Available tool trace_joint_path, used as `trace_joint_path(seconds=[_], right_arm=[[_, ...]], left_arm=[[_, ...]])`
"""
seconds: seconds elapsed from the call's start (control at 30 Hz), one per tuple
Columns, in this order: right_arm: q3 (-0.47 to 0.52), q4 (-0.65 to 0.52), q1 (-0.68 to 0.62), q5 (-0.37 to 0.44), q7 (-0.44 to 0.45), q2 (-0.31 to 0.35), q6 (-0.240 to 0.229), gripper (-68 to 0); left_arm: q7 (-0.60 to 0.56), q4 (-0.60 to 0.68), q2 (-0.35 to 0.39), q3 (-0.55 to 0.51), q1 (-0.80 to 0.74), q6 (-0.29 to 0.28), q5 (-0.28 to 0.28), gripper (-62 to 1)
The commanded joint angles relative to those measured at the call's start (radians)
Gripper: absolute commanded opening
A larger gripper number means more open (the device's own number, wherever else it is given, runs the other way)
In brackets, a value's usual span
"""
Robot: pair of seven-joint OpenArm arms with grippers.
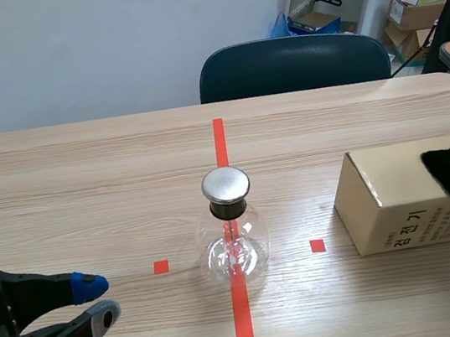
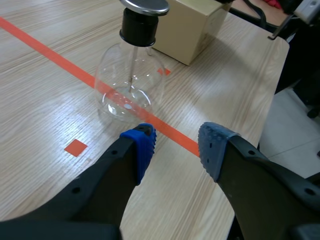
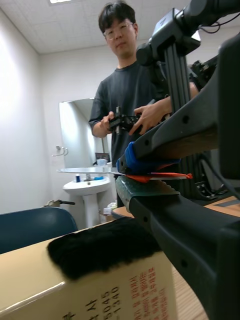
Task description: Do the electroscope experiment
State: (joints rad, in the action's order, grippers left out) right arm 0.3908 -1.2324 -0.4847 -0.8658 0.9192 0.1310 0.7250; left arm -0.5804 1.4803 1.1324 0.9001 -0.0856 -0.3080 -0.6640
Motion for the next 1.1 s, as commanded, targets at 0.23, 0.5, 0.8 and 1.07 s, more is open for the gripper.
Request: trace_joint_path(seconds=[0.23,0.5,0.8,1.07], right_arm=[[0.002,0.115,0.090,-0.041,0.019,0.071,0.058,-66.5],[0.001,0.196,0.122,-0.105,0.019,0.088,0.058,-66.5],[0.001,0.242,0.118,-0.130,-0.043,0.087,0.058,-66.5],[0.001,0.245,0.113,-0.137,0.087,0.081,0.058,-66.5]], left_arm=[[-0.006,0.092,0.086,-0.004,-0.003,-0.127,-0.043,-18.2],[-0.010,0.139,0.167,-0.004,-0.003,-0.171,-0.127,-15.3],[0.002,0.156,0.226,-0.004,-0.003,-0.068,-0.119,-15.2],[-0.005,0.157,0.275,-0.004,-0.003,0.063,-0.072,-15.2]])
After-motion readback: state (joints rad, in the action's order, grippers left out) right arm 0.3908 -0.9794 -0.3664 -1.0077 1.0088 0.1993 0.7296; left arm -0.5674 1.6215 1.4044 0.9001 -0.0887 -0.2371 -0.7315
